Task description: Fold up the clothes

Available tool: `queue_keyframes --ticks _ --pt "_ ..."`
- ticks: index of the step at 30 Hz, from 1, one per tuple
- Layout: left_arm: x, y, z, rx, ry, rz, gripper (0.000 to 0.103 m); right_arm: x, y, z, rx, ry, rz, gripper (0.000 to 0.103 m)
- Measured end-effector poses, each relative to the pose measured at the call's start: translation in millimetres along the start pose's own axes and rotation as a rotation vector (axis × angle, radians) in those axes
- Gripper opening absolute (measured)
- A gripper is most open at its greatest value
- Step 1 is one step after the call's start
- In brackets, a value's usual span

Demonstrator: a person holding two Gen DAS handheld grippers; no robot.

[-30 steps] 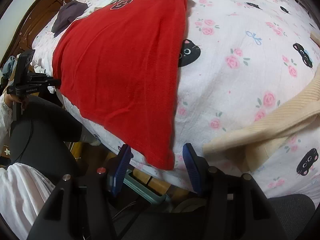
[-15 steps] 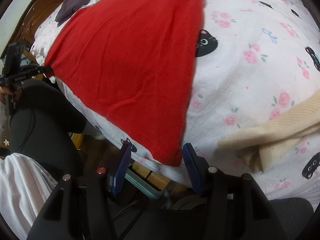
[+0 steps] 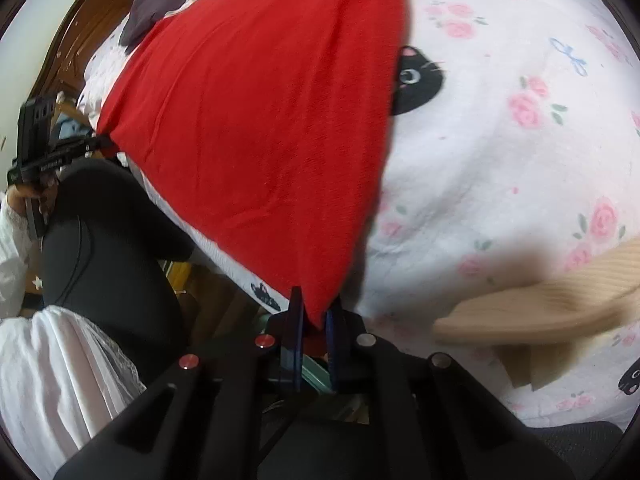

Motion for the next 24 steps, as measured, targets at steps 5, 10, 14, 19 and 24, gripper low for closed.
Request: queue_keyframes --ticks 5,10,14,19,24 --pt "-2 -9 3 0.032 -0.015 0.021 0.002 3 -13 0 -0.039 0.000 0.032 0.008" --pt "-11 -27 7 0.112 -0.056 0.076 0.002 -2 -46 -5 -0.169 0.056 0.118 0.007" --pt "-30 -41 9 0.174 -0.105 0.127 0.002 -17 -70 -12 -0.292 0.114 0.195 0.007" --pt "-65 -50 3 0.196 -0.138 0.175 0.002 -52 -103 -10 -0.425 0.175 0.304 0.007" --pt "-114 -60 -6 0.185 -0.140 0.241 0.002 -89 -127 7 -0.420 0.182 0.367 0.007"
Point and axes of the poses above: each gripper's, at about its wrist camera, not at the fingertips, and y roughly the way its jaws point, z to its right, x to its underside, the point moved 10 cm from there along y, roughly the way its jaws point, and after that the axes turned 3 degrees about z, right-handed, at the moved point
